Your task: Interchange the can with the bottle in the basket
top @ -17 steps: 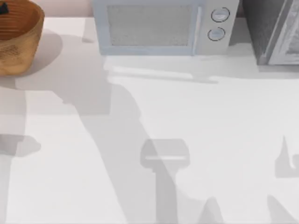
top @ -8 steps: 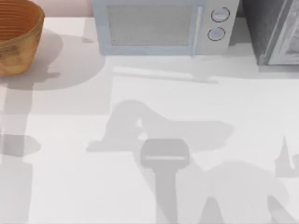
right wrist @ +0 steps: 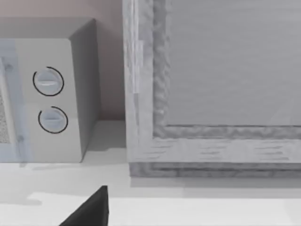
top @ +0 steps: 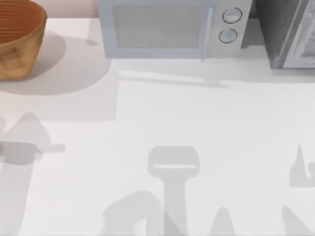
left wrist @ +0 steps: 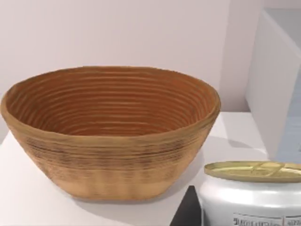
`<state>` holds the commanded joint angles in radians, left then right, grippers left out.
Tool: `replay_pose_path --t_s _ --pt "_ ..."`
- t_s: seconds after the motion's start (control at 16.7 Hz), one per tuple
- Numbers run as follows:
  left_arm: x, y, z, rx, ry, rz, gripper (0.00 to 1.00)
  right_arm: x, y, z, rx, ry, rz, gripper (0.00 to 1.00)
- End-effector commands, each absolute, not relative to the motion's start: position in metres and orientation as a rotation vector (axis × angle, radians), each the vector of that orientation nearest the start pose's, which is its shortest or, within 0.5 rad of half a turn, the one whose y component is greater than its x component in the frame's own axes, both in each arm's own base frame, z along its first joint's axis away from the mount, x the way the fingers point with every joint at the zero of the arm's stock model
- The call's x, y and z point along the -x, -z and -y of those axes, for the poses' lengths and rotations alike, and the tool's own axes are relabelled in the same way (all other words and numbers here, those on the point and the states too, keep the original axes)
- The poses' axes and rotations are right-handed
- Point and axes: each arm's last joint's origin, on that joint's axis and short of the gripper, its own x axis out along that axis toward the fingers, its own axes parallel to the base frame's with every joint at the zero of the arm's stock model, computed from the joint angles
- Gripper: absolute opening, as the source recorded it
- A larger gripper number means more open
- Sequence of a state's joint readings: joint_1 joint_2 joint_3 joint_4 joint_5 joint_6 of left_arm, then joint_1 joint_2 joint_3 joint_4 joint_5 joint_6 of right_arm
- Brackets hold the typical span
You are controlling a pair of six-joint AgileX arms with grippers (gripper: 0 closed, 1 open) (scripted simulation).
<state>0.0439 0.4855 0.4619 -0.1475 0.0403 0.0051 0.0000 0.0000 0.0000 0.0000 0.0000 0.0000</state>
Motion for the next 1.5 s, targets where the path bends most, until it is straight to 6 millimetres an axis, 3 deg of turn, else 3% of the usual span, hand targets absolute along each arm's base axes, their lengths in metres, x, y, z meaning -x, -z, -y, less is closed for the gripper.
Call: replay_pose_path --t_s 0.12,0.3,0.54,1.08,1.32,1.5 --pt "-0.119 -0.227 -0.002 0.004 -0.005 -0.105 0.00 -0.106 -0.160 0.001 0.000 0.000 0.000 1.00" --pt "-0.108 -0.187 0.000 0.002 -0.003 -0.037 0.00 -0.106 -0.160 0.001 0.000 0.000 0.000 1.00" --pt "-0.106 -0.160 0.001 0.000 0.000 -0.001 0.00 -0.106 -0.160 0.001 0.000 0.000 0.000 1.00" --pt "-0.108 -0.166 0.003 0.015 0.044 -0.009 0.00 -0.106 -0.160 0.001 0.000 0.000 0.000 1.00" --pt "-0.121 -0.203 0.013 0.049 0.223 0.035 0.00 -0.106 -0.160 0.001 0.000 0.000 0.000 1.00" --pt "-0.149 -0.242 0.026 0.049 0.401 0.080 0.00 -0.106 -0.160 0.001 0.000 0.000 0.000 1.00"
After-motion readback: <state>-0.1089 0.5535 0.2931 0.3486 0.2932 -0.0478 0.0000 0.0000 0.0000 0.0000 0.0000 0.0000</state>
